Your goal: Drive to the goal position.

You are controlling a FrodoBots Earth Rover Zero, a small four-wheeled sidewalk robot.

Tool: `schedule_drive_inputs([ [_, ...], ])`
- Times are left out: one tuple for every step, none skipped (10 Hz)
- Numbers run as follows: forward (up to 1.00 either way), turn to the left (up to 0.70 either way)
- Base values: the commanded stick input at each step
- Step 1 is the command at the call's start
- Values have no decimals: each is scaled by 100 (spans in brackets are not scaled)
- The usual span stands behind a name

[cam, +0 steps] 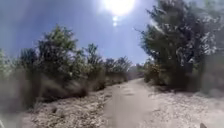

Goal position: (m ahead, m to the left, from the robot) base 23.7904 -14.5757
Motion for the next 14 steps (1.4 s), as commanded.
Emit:
schedule_drive_inputs([
  [44, 2],
  [44, 2],
  [44, 2],
  [44, 2],
  [44, 2],
  [44, 2],
  [44, 2],
  [44, 2],
  [44, 2],
  [44, 2],
  [44, 2],
  [44, 2],
  [44, 2],
  [44, 2],
])
